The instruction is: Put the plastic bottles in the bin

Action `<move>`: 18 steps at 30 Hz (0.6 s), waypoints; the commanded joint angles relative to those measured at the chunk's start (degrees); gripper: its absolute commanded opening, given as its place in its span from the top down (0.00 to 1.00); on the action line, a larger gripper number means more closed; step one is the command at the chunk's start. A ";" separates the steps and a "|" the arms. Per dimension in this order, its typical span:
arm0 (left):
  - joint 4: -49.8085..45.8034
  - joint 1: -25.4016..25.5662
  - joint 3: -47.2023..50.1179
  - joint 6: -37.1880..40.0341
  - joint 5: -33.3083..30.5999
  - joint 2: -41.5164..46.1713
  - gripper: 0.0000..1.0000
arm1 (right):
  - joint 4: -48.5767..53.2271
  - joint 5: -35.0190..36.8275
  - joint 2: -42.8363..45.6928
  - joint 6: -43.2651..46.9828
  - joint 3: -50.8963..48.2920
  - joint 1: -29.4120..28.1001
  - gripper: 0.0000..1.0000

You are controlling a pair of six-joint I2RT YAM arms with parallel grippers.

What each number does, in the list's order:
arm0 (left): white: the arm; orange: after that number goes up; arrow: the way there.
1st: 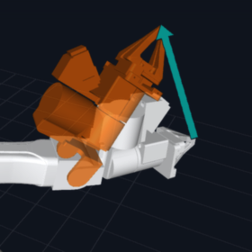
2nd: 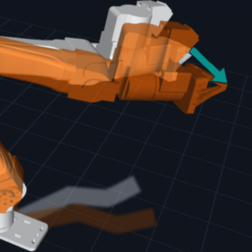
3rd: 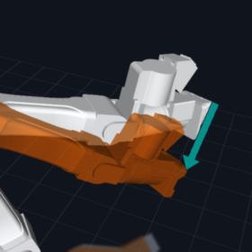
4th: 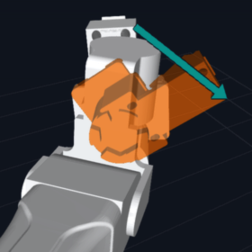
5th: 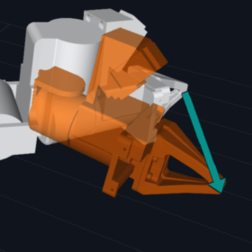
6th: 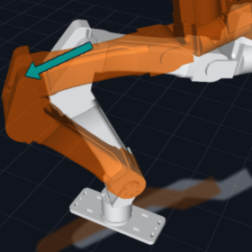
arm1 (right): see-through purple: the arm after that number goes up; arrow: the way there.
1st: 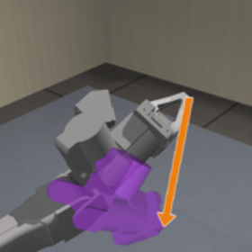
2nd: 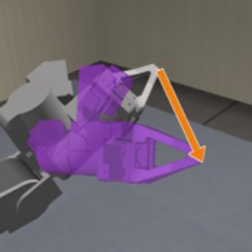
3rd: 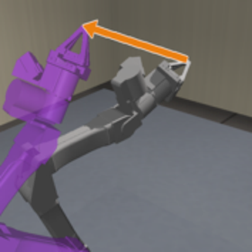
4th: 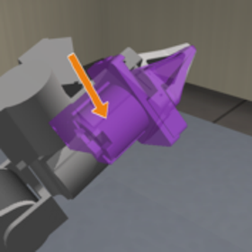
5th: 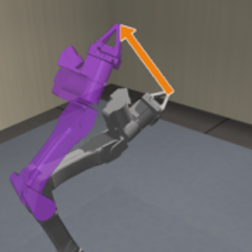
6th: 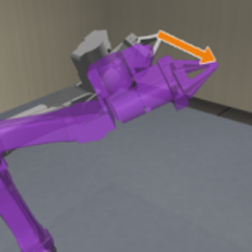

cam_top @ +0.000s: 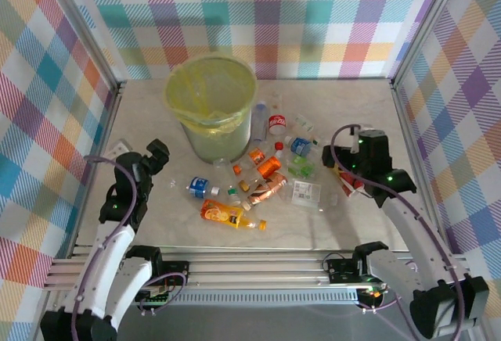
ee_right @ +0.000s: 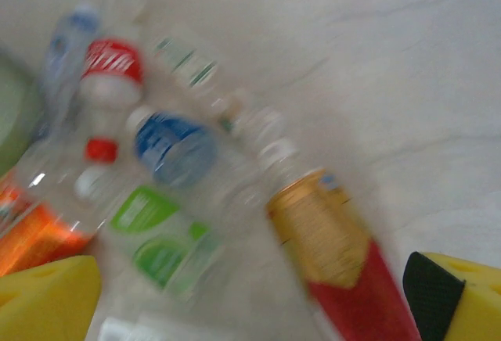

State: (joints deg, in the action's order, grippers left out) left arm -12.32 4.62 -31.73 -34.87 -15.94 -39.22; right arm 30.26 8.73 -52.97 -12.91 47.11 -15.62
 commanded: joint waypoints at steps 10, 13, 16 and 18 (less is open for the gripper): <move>-23.16 -0.10 -2.88 -13.46 -1.09 6.62 0.00 | 19.81 6.62 -17.22 -8.36 14.34 -39.80 0.02; -23.98 -0.08 -3.08 -12.83 -0.99 5.03 0.00 | 20.04 7.29 -23.49 -7.76 18.41 -46.41 0.07; -23.58 -0.02 -2.83 -11.58 -0.76 4.00 0.00 | 19.39 8.52 -30.63 -5.05 21.89 -51.66 0.11; -23.04 -0.05 -2.35 -10.97 -0.84 4.19 0.00 | 18.76 9.39 -34.72 -2.59 23.92 -54.39 0.13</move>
State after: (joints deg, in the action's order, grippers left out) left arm -34.39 4.64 -33.19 -46.92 -16.12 -35.14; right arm 47.59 15.75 -83.53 -18.31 68.12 -66.89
